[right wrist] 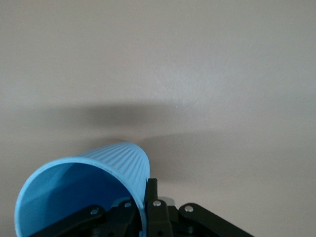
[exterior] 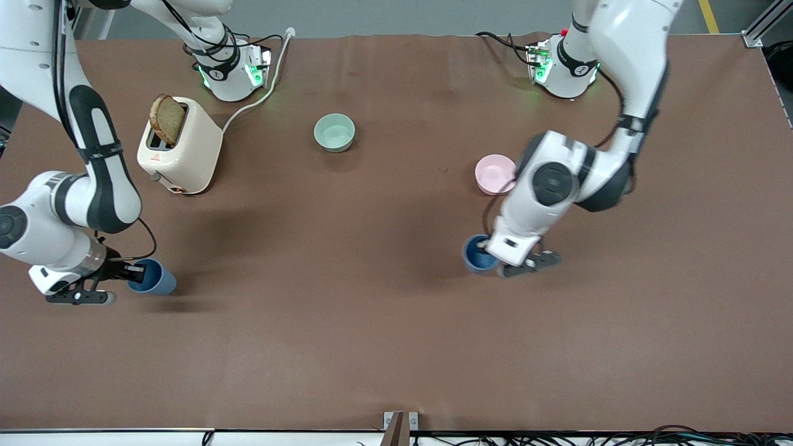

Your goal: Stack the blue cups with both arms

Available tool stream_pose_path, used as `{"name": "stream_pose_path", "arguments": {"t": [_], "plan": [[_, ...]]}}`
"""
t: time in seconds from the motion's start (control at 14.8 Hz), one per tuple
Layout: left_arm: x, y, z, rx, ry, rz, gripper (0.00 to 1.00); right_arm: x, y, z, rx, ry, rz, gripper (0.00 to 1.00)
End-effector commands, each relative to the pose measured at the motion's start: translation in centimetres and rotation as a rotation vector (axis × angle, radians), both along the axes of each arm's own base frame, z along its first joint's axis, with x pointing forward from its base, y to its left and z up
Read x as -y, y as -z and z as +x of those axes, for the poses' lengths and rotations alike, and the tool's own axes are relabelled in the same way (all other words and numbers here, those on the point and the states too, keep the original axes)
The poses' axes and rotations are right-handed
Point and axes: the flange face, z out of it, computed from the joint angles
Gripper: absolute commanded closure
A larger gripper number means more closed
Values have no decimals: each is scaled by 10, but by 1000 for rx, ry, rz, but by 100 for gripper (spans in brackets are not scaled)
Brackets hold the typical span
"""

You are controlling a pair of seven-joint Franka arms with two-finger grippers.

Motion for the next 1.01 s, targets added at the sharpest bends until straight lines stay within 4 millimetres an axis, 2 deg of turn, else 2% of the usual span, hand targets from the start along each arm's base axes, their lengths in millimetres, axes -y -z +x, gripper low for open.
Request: {"name": "stream_pose_path", "arguments": {"t": [0.0,0.07,0.2,0.34,0.54,0.61,0.68,0.74,0.88,0.95], "plan": [[67,25,-15,-12,-55,6,100,-21,-72,15,-18,6,71,98],[85,37,-27,-24,-64,10,100,-30,-89,19,-31,41,121,98],[122,44,-47,-21,-85,-3,100,-59,-118,24,-55,91,169,98],[132,49,-55,-28,-98,0,100,-104,-143,24,-59,140,173,98],[134,48,-57,-33,-112,-6,99,-197,-164,15,-53,213,173,98],[133,48,-56,-31,-118,-5,91,-231,-165,10,-58,249,169,98],[133,48,-56,-32,-119,-5,56,-266,-167,3,-59,291,167,98],[132,47,-55,-25,-106,-1,1,-298,-167,-5,-69,315,170,98],[123,23,-41,4,-125,-17,0,-358,-168,-25,-79,297,170,98],[114,-4,-28,32,-145,-32,0,-373,-168,-31,-76,317,159,98]]}}
